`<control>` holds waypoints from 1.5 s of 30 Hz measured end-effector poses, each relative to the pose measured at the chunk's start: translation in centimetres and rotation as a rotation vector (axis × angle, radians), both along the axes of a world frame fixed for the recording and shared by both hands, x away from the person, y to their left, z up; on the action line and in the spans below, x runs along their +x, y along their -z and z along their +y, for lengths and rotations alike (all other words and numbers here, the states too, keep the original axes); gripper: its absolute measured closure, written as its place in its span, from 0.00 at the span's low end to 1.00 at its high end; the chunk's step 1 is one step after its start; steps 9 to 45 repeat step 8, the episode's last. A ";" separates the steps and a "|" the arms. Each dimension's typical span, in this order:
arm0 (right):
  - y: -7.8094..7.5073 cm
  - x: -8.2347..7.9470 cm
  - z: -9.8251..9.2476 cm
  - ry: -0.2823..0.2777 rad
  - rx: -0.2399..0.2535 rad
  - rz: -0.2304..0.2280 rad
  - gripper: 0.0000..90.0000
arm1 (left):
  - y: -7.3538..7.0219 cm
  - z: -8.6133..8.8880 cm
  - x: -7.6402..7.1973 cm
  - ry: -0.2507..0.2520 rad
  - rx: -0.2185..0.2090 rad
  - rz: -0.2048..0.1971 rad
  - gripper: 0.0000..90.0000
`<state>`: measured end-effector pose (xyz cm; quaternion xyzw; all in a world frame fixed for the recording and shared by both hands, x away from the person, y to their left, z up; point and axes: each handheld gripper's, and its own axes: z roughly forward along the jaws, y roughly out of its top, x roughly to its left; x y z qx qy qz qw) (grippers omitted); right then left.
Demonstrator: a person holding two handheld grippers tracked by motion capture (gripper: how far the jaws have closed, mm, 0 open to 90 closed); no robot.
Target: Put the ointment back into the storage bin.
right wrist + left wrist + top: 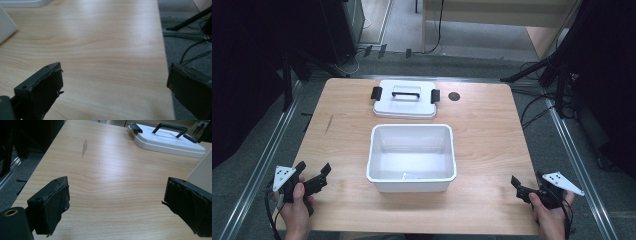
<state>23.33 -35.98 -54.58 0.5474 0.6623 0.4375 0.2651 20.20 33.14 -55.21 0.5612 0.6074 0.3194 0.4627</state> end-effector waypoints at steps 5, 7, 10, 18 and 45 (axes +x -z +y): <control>0.0 -1.1 -1.1 0.050 0.026 -0.018 0.10 | 0.0 -0.1 0.2 -0.004 0.009 0.013 0.08; 0.0 -1.4 -1.2 0.064 0.027 -0.011 0.15 | 0.0 -0.1 0.3 -0.005 0.010 0.020 0.08; 0.0 -1.3 -1.2 0.064 0.020 -0.008 0.15 | 0.0 -0.2 0.3 -0.006 0.011 0.022 0.08; 0.0 -1.3 -1.2 0.064 0.020 -0.008 0.15 | 0.0 -0.2 0.3 -0.006 0.011 0.022 0.08; 0.0 -1.3 -1.2 0.064 0.020 -0.008 0.15 | 0.0 -0.2 0.3 -0.006 0.011 0.022 0.08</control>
